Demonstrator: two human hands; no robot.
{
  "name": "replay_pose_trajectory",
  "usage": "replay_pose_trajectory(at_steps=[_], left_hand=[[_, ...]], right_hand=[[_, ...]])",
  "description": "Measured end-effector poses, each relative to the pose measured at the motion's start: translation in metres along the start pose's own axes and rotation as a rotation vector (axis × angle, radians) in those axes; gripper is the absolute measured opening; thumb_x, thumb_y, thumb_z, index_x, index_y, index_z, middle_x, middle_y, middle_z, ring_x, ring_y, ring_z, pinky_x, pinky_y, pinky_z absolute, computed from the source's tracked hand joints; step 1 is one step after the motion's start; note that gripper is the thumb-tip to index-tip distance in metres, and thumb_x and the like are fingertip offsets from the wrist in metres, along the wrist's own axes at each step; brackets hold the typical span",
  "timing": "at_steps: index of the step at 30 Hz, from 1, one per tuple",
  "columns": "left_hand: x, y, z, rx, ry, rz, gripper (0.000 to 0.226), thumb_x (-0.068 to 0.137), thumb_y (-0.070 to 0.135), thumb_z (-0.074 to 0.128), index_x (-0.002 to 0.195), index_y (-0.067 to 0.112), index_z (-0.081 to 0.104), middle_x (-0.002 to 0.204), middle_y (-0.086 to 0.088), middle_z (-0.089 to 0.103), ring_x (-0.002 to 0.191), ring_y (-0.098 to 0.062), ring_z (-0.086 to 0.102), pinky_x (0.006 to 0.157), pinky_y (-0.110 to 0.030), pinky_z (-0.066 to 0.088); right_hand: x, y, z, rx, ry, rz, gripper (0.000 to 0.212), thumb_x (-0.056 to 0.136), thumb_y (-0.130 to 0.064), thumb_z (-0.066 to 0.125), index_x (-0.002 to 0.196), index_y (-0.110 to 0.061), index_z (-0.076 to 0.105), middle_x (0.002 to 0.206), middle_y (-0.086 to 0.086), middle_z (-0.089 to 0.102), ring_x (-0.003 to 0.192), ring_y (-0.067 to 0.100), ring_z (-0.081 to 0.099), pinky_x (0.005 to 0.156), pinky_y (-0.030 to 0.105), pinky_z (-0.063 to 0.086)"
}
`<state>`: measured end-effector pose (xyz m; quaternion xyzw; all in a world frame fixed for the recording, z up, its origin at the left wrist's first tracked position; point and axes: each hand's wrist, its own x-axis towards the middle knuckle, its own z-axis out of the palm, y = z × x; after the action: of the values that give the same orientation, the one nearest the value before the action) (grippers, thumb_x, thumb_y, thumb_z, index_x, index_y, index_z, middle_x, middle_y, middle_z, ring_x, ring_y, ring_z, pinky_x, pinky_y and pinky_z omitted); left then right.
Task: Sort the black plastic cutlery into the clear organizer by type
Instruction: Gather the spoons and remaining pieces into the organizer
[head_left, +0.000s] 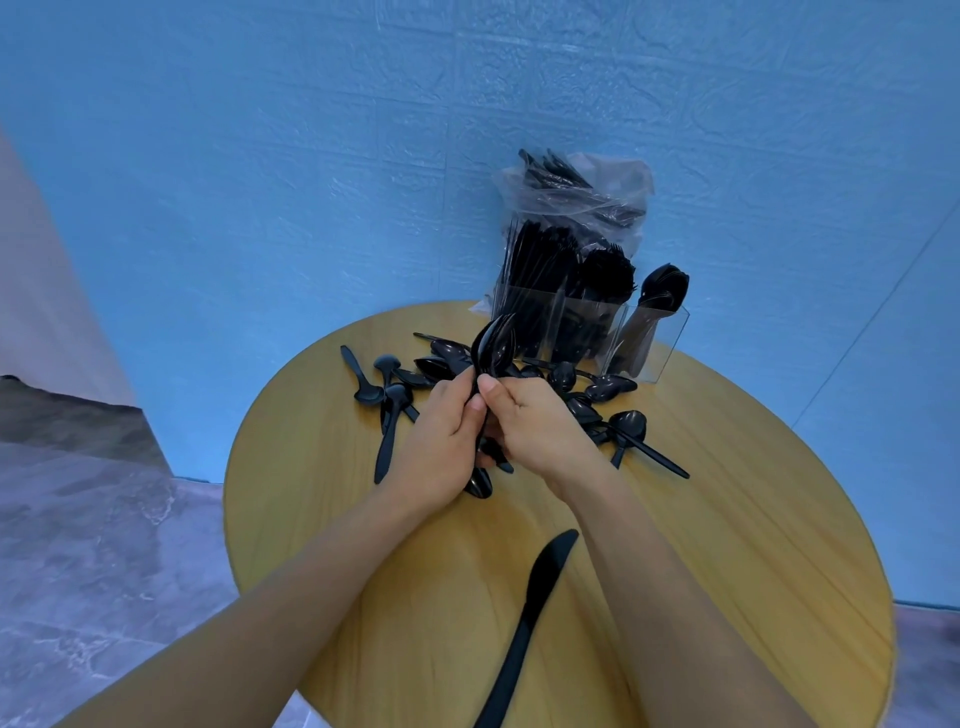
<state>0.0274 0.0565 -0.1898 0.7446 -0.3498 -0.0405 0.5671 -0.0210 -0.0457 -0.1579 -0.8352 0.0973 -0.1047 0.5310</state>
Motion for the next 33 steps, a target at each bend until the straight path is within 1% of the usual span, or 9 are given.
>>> replay_pose_trajectory(at_steps=[7, 9, 12, 16, 20, 24, 26, 29, 33], left_hand=[[0.015, 0.021, 0.007, -0.101, -0.075, -0.03, 0.022, 0.103, 0.016, 0.03, 0.113, 0.017, 0.05, 0.074, 0.006, 0.052, 0.052, 0.0, 0.045, 0.05, -0.016, 0.041], [0.024, 0.026, 0.011, -0.166, -0.088, -0.05, 0.025, 0.103, 0.016, 0.031, 0.119, 0.018, 0.05, 0.08, 0.005, 0.053, 0.054, -0.003, 0.043, 0.05, -0.017, 0.039], [0.035, 0.03, 0.018, -0.232, -0.129, -0.109, 0.035, 0.103, 0.016, 0.032, 0.136, 0.016, 0.04, 0.08, 0.005, 0.053, 0.055, -0.005, 0.041, 0.052, -0.022, 0.037], [0.046, 0.034, 0.028, -0.252, -0.184, -0.097, 0.038, 0.102, 0.017, 0.033, 0.14, 0.018, 0.037, 0.079, 0.005, 0.054, 0.054, -0.005, 0.041, 0.051, -0.023, 0.036], [0.058, 0.034, 0.038, -0.089, -0.228, -0.017, 0.04, 0.1, 0.027, 0.038, 0.14, 0.022, 0.035, 0.081, 0.009, 0.055, 0.052, -0.001, 0.044, 0.053, -0.02, 0.039], [0.076, 0.035, 0.047, -0.013, -0.237, 0.03, 0.046, 0.1, 0.026, 0.04, 0.144, 0.023, 0.03, 0.081, 0.008, 0.055, 0.052, 0.001, 0.047, 0.054, -0.016, 0.038], [0.085, 0.036, 0.048, 0.016, -0.276, 0.061, 0.046, 0.1, 0.025, 0.039, 0.145, 0.022, 0.028, 0.081, 0.006, 0.055, 0.052, 0.002, 0.047, 0.052, -0.017, 0.04], [0.098, 0.036, 0.051, 0.021, -0.376, 0.118, 0.039, 0.1, 0.021, 0.039, 0.139, 0.02, 0.036, 0.079, 0.004, 0.053, 0.052, 0.001, 0.045, 0.052, -0.017, 0.042], [0.119, 0.047, 0.068, 0.013, -0.452, 0.178, 0.026, 0.101, 0.02, 0.038, 0.125, 0.021, 0.048, 0.082, 0.007, 0.055, 0.059, -0.003, 0.048, 0.056, -0.019, 0.047]], right_hand=[[0.007, -0.005, -0.033, -0.096, 0.074, 0.002, 0.036, 0.097, -0.031, 0.05, 0.072, -0.007, 0.059, 0.06, 0.001, 0.052, 0.058, 0.013, 0.045, 0.059, 0.022, 0.038], [0.011, -0.006, -0.045, -0.02, 0.188, -0.027, 0.022, 0.092, -0.032, 0.058, 0.098, -0.012, 0.063, 0.067, -0.007, 0.056, 0.061, 0.005, 0.05, 0.063, 0.023, 0.041], [0.02, -0.004, -0.066, 0.007, 0.349, -0.142, 0.047, 0.088, -0.033, 0.063, 0.132, -0.029, 0.046, 0.098, 0.001, 0.054, 0.078, 0.01, 0.054, 0.073, 0.026, 0.047], [0.027, -0.003, -0.088, -0.103, 0.464, -0.314, 0.007, 0.087, -0.027, 0.066, 0.092, -0.03, 0.066, 0.091, -0.009, 0.057, 0.073, 0.003, 0.05, 0.072, 0.023, 0.041], [0.036, 0.004, -0.105, -0.171, 0.585, -0.343, 0.007, 0.082, -0.03, 0.07, 0.076, -0.029, 0.067, 0.086, -0.011, 0.059, 0.075, 0.001, 0.05, 0.07, 0.016, 0.037], [0.046, 0.008, -0.114, -0.303, 0.428, -0.331, 0.026, 0.097, -0.03, 0.048, 0.121, -0.021, 0.054, 0.103, -0.008, 0.05, 0.088, 0.0, 0.046, 0.075, 0.01, 0.034], [0.045, 0.007, -0.124, -0.311, 0.217, -0.281, 0.032, 0.101, -0.031, 0.036, 0.131, -0.02, 0.043, 0.089, -0.003, 0.055, 0.08, 0.008, 0.053, 0.072, 0.018, 0.041], [0.042, 0.01, -0.151, -0.348, 0.086, -0.23, 0.024, 0.1, -0.028, 0.041, 0.121, -0.018, 0.049, 0.069, 0.001, 0.055, 0.061, 0.01, 0.054, 0.06, 0.025, 0.045], [0.044, 0.016, -0.18, -0.191, 0.199, -0.257, 0.009, 0.096, -0.013, 0.052, 0.099, -0.011, 0.06, 0.07, 0.0, 0.056, 0.049, 0.007, 0.05, 0.052, 0.021, 0.044]])
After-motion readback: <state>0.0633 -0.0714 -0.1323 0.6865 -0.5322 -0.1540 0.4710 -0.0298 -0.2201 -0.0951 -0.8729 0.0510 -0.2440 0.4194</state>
